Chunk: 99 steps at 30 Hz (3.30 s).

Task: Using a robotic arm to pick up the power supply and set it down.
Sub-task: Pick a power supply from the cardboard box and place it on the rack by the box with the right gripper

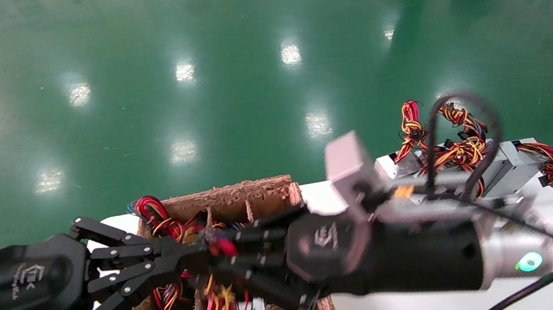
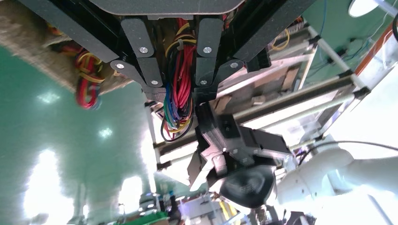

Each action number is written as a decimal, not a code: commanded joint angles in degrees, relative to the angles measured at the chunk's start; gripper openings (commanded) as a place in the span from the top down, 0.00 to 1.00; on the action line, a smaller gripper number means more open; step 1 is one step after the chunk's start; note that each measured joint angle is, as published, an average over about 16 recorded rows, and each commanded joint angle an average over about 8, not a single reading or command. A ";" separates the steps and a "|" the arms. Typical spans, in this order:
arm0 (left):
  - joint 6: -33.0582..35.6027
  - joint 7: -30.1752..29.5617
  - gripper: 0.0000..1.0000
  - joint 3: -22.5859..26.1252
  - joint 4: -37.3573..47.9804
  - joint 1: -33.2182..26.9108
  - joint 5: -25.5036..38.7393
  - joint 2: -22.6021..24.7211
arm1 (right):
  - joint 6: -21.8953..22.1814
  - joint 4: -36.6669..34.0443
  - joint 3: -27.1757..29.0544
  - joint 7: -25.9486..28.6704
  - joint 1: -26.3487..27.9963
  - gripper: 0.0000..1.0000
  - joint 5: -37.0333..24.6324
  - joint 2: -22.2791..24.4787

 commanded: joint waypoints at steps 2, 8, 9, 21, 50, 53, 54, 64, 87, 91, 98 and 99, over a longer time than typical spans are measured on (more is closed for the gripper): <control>0.00 0.00 1.00 0.00 0.00 0.00 0.00 0.00 | 0.19 0.00 1.04 1.41 0.69 1.00 1.70 0.77; 0.00 0.00 1.00 0.00 0.00 0.00 0.00 0.00 | 2.58 -0.02 2.12 3.29 1.47 1.00 2.97 0.49; 0.00 0.00 1.00 0.00 0.00 0.00 0.00 0.00 | 3.00 -0.02 2.28 3.54 1.67 1.00 3.13 0.37; 0.00 0.00 1.00 0.00 0.00 0.00 0.00 0.00 | 6.91 0.03 3.95 5.11 5.47 1.00 3.45 -0.44; 0.00 0.00 1.00 0.01 0.00 0.00 0.00 0.00 | 29.91 -0.19 15.37 8.44 4.64 1.00 -1.75 15.78; 0.00 0.00 1.00 0.01 0.00 0.00 0.00 0.00 | 32.95 -0.15 16.33 9.16 2.50 1.00 -3.79 19.81; 0.00 0.00 1.00 0.01 0.00 0.00 0.00 0.00 | 33.92 -0.13 16.63 9.43 1.68 1.00 -4.44 21.16; 0.00 0.00 1.00 0.01 0.00 0.00 -0.01 0.00 | 41.72 -0.09 18.55 15.07 -9.89 1.00 -8.12 34.16; 0.00 0.01 1.00 0.01 0.00 0.00 -0.01 0.00 | 49.33 0.42 15.79 21.11 -30.37 1.00 -7.40 39.24; 0.00 0.01 1.00 0.01 0.00 0.00 -0.01 0.00 | 48.96 0.47 14.80 20.39 -30.68 1.00 -7.71 36.97; 0.00 0.01 1.00 0.01 0.00 0.00 -0.01 0.00 | 48.73 0.35 11.46 18.97 -27.61 1.00 -10.34 30.18; 0.00 0.01 1.00 0.01 0.00 0.00 -0.01 0.00 | 48.87 0.32 10.92 18.94 -27.01 1.00 -10.86 29.30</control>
